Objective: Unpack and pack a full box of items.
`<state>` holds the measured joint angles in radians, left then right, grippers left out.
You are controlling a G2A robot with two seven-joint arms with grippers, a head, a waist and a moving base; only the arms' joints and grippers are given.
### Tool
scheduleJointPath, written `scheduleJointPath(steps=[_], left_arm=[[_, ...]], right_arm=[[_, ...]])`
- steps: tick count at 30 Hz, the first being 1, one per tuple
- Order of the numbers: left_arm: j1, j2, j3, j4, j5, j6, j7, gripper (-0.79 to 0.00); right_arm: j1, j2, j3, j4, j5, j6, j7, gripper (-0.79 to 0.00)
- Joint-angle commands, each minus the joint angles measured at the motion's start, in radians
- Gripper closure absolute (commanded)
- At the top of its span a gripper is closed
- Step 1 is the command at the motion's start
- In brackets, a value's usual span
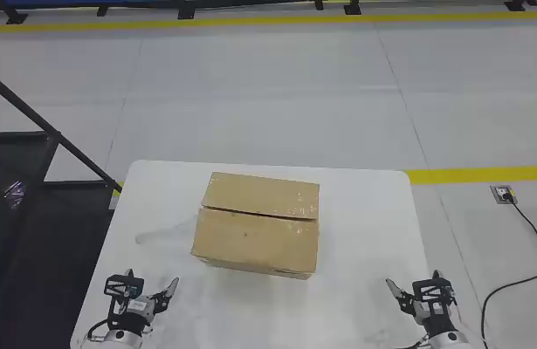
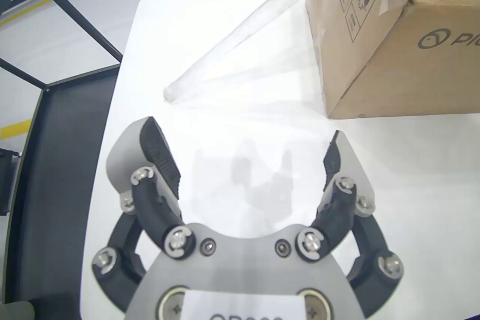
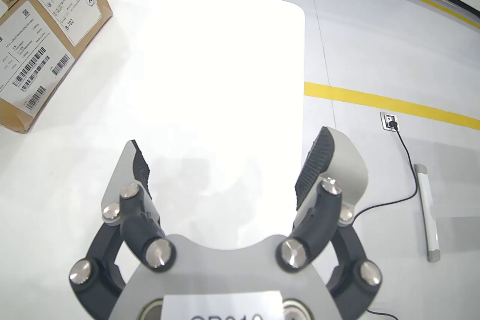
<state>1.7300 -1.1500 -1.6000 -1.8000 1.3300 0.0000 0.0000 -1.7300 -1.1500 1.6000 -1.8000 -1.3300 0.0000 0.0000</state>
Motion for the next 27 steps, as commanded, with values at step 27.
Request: scheduleJointPath(steps=[27], left_arm=[[-0.022, -0.005, -0.085, -0.027, -0.142, -0.095, 0.210, -0.785]], right_arm=[[0.056, -0.010, -0.083, -0.177, -0.009, -0.088, -0.042, -0.785]])
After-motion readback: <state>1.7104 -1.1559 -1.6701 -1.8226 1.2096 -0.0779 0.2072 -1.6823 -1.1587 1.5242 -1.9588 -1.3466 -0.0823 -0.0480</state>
